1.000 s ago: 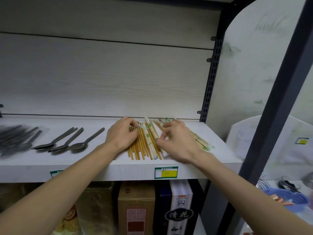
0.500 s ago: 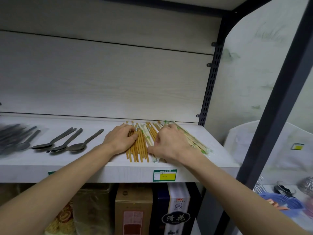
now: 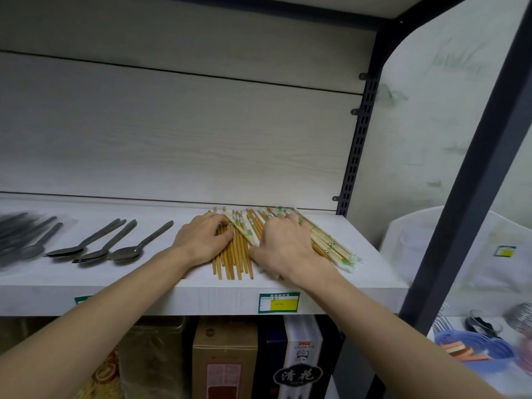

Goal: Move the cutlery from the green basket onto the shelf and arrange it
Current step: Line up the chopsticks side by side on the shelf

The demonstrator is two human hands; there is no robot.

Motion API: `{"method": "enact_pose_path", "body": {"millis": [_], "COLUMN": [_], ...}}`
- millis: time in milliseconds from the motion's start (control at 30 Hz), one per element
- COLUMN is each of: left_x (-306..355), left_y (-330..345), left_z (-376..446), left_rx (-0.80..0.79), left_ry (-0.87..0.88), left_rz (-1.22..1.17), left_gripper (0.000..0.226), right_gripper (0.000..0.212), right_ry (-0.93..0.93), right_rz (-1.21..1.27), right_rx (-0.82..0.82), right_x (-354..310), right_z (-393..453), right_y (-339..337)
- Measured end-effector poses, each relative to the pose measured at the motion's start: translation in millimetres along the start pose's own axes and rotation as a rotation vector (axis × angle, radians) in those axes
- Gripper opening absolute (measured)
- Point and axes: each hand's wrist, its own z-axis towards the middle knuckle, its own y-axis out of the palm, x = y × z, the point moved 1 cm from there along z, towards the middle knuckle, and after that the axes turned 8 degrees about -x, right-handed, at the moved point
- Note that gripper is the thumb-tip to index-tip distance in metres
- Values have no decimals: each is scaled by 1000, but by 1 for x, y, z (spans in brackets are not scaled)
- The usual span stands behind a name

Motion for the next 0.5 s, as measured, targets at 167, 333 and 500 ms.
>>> {"method": "enact_pose_path", "body": {"millis": [167, 333, 500], "left_x": [1, 3, 15], "left_y": [0, -1, -1], "left_z": [0, 0, 0], "left_rx": [-19, -36, -66], "left_ry": [9, 37, 56], "left_rz": [14, -16, -40], "left_gripper": [43, 43, 49], "right_gripper": [28, 44, 46], "right_ry": [14, 116, 197], "right_rz": [251, 617, 694], "right_rx": [-53, -55, 105], "right_x": [16, 56, 103], "right_z": [0, 0, 1], "right_y": [-6, -12, -13]}}
